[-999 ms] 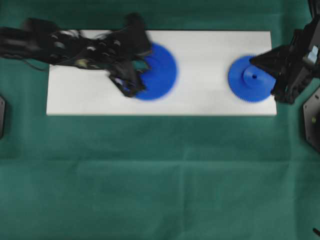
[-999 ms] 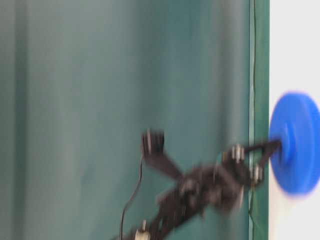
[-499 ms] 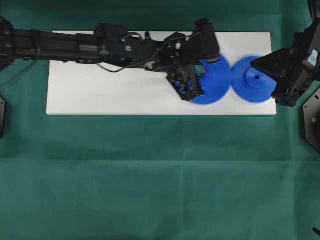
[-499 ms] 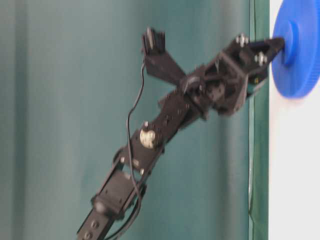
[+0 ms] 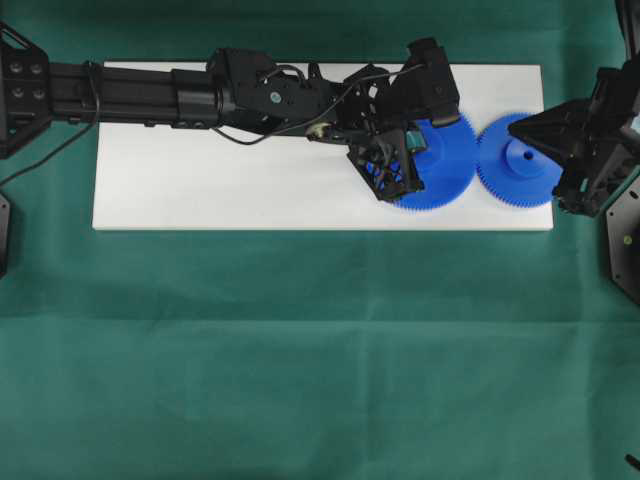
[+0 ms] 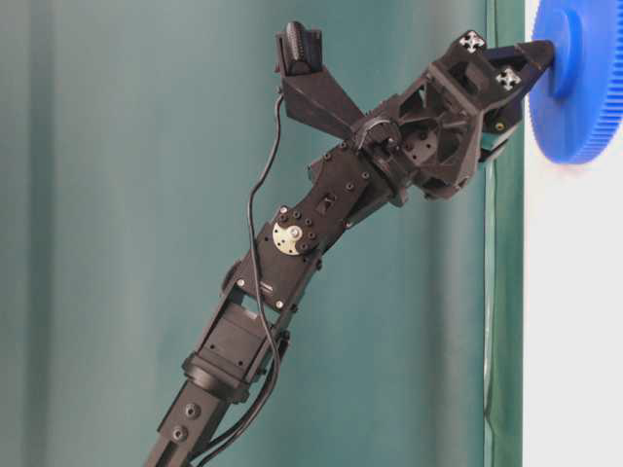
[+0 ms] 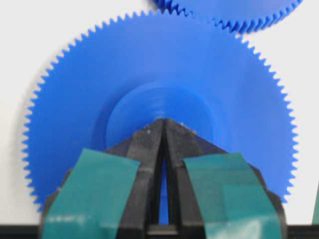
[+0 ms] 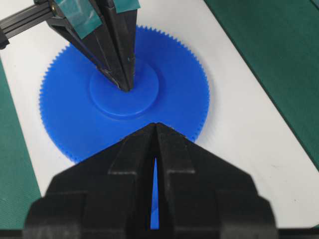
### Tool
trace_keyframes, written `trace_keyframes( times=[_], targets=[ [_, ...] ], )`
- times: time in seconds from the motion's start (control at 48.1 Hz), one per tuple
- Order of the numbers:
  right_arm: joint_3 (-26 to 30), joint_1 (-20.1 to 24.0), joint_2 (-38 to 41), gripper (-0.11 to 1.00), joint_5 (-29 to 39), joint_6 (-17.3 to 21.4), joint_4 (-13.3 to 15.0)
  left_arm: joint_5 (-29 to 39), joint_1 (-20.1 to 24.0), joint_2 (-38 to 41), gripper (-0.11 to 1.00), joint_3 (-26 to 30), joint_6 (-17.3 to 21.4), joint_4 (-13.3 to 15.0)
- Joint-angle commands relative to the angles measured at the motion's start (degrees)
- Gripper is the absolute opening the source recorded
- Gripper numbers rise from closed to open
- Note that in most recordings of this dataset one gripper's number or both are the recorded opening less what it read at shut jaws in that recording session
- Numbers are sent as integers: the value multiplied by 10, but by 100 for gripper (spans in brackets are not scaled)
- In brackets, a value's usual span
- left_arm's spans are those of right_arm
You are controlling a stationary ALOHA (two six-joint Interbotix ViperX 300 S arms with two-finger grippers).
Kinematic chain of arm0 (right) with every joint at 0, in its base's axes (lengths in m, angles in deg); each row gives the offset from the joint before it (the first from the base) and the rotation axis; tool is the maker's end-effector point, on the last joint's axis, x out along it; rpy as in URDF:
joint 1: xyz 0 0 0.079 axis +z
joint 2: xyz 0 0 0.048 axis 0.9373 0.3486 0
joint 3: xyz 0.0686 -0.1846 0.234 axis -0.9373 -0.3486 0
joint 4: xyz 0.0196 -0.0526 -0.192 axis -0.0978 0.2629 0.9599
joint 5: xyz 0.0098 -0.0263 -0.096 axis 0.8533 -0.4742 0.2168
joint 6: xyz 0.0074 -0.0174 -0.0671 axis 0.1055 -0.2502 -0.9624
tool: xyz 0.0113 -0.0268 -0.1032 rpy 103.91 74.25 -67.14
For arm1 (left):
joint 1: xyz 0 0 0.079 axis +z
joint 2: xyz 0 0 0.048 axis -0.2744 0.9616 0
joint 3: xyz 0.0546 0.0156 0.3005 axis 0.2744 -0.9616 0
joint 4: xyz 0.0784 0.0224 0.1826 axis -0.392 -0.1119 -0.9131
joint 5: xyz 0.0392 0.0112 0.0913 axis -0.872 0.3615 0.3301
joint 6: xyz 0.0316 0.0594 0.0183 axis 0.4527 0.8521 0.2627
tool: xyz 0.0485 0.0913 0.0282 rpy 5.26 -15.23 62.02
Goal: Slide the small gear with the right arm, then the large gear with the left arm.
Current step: 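Slide the large gear back left along the board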
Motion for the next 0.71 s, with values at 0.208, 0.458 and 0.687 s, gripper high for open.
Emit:
trace_keyframes(
  times=[0.208,0.458,0.687],
  targets=[
    [5,1,-3,50,-4,0,1,9,1,-25,0,-40,-3,-1],
    [7,0,-3,50,-4,2,1,5,9,-77,0,-143,-7,-1],
    [13,5,-2,50,-4,3,1,-19,31,-152,0,-287,-18,-1]
  ],
)
